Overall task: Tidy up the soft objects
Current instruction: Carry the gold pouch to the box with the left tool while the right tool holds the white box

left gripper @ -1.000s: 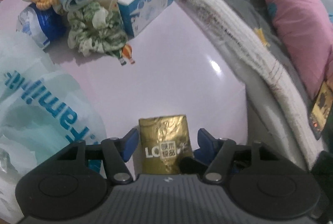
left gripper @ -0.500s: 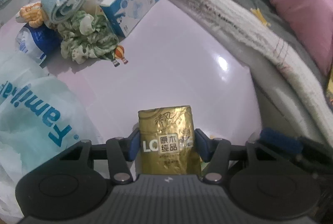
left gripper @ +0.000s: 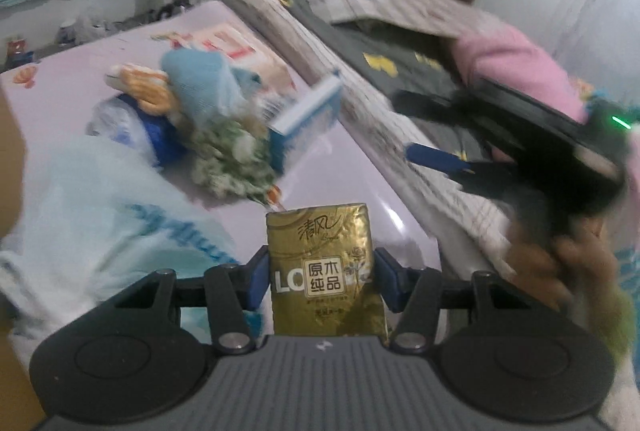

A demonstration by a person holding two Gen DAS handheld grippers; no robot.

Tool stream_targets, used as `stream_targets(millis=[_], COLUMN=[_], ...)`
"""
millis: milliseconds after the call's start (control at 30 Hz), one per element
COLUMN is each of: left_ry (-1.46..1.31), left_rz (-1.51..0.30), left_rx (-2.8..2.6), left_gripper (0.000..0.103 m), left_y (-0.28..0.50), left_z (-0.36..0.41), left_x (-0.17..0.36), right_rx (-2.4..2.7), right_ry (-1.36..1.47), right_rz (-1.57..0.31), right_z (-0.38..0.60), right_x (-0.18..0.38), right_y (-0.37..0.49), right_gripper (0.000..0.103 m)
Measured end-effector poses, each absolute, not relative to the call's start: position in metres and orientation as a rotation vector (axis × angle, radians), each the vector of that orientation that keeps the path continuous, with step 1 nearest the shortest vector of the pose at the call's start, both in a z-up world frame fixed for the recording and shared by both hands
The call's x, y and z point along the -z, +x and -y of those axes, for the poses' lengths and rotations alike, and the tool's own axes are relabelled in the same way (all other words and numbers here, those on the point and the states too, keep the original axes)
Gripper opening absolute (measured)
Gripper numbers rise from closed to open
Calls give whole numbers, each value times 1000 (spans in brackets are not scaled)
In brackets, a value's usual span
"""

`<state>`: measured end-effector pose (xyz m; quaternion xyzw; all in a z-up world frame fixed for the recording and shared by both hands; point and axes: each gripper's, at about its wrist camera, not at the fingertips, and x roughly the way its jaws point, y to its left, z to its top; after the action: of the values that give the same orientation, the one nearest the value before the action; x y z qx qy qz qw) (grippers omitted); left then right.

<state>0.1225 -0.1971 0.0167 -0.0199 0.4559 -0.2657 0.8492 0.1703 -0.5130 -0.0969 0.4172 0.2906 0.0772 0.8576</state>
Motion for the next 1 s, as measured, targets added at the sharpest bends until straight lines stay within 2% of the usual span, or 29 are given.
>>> stream_targets(millis=[300, 333, 367, 600, 667, 767, 1000], left_ry=[-158, -168, -178, -265, -309, -362, -493], left_rz=[-877, -868, -859, -821, -814, -813, -936], left_rx=[436, 414, 391, 196, 143, 69, 0], left_gripper=[55, 55, 55, 55, 55, 55, 55], left_y=[117, 115, 113, 105, 106, 114, 153], left_z=[104, 91, 79, -15, -42, -75, -117], left_x=[-44, -47, -50, -64, -65, -64, -34], right_rx=[45, 60, 68, 45, 49, 61, 56], right_ry=[793, 791, 792, 865, 878, 912, 980], right_rz=[-773, -790, -802, -750, -756, -782, -764], right_z=[478, 475, 474, 486, 491, 497, 499], right_x=[125, 130, 135, 147, 150, 161, 175], right_y=[293, 298, 300, 269, 262, 251, 238], right_gripper=[74, 69, 60, 49, 34, 24, 24])
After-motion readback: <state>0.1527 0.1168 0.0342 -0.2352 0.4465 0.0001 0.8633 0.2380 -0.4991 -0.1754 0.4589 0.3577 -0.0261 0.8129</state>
